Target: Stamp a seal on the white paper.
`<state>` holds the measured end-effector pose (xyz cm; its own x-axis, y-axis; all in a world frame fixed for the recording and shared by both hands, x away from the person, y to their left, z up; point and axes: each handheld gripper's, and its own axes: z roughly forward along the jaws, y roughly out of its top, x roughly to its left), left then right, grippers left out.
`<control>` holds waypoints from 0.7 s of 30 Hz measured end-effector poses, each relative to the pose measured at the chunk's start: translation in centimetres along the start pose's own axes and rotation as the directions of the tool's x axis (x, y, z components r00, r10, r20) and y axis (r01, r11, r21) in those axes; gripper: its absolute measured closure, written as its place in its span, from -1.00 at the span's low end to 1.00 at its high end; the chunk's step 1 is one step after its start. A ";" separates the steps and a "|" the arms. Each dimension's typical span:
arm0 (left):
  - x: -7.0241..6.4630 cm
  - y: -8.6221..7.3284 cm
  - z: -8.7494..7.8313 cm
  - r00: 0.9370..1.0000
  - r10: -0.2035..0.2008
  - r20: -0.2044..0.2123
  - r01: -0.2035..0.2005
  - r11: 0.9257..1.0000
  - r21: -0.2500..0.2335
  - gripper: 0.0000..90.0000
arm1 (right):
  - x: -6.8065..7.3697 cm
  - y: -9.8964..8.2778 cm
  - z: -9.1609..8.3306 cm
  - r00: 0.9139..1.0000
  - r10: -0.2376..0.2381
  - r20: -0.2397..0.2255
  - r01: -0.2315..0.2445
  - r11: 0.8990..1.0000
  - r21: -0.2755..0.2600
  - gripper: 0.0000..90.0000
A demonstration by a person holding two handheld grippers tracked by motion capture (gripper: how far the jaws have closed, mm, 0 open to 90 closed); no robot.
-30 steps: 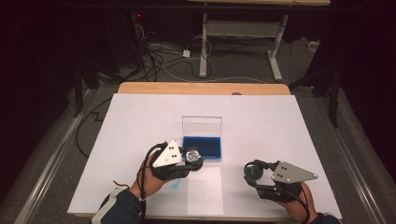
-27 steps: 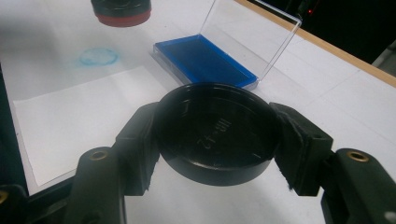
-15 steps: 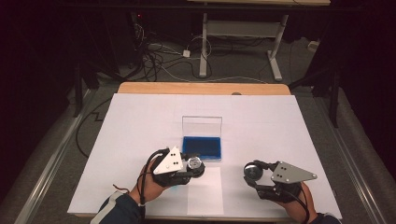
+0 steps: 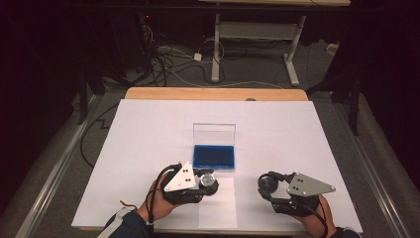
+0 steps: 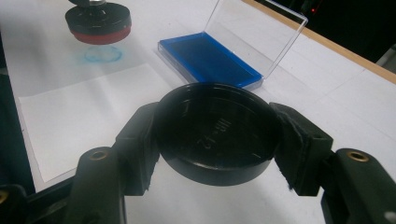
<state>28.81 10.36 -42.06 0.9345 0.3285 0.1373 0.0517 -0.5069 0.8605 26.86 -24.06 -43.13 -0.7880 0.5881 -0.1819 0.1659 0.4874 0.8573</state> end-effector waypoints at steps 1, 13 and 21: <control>0.0 -0.1 0.1 1.000 -0.001 -0.001 0.001 1.000 0.005 0.20 | 0.0 0.0 0.0 1.000 0.000 0.002 0.000 1.000 -0.001 -0.15; -1.0 -1.5 2.7 0.997 -0.012 0.073 0.012 1.000 0.010 0.20 | 0.1 0.1 0.1 1.000 -0.007 -0.001 0.007 1.000 0.004 -0.15; -1.3 -2.1 4.0 0.996 -0.010 0.091 0.006 0.999 0.050 0.20 | 0.2 0.1 0.2 1.000 -0.014 -0.006 0.014 1.000 0.007 -0.15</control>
<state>28.90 7.83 -45.96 0.9620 0.2601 0.0833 0.0747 -0.5440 0.8358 26.85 -23.73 -43.18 -0.7938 0.5776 -0.1905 0.1590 0.4995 0.8516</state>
